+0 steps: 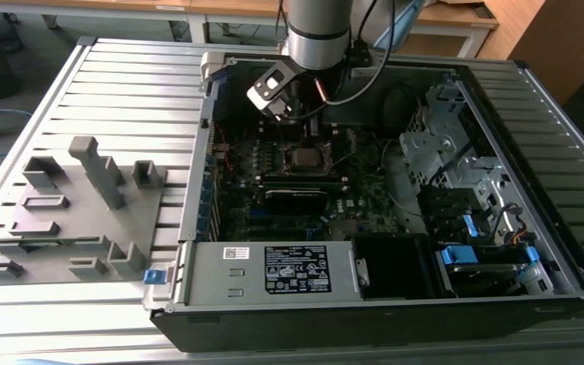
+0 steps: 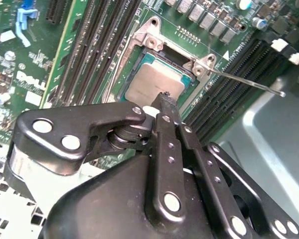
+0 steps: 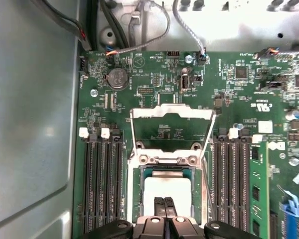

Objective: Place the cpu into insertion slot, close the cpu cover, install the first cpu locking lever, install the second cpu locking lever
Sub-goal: 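Place the cpu into insertion slot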

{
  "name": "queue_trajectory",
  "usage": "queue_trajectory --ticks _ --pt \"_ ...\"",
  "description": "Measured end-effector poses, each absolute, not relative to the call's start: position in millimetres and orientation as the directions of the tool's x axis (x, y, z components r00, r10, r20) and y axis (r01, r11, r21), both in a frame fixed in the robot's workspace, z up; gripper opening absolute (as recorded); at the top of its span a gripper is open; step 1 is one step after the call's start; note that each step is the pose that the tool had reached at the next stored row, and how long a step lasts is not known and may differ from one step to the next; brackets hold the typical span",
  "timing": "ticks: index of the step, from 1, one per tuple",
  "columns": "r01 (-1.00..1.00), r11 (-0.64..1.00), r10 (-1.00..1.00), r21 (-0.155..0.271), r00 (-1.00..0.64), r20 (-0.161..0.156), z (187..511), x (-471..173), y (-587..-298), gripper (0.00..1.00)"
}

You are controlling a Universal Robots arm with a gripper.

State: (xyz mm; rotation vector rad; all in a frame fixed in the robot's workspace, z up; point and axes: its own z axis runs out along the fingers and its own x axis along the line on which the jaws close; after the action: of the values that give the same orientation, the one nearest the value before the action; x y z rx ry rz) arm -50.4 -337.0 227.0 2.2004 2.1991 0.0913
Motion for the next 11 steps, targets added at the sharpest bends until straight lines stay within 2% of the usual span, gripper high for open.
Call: queue_trajectory --ticks 11 --pt "0.998 -0.001 1.0 0.062 0.0 0.015 243.9 -50.4 -336.8 0.1"
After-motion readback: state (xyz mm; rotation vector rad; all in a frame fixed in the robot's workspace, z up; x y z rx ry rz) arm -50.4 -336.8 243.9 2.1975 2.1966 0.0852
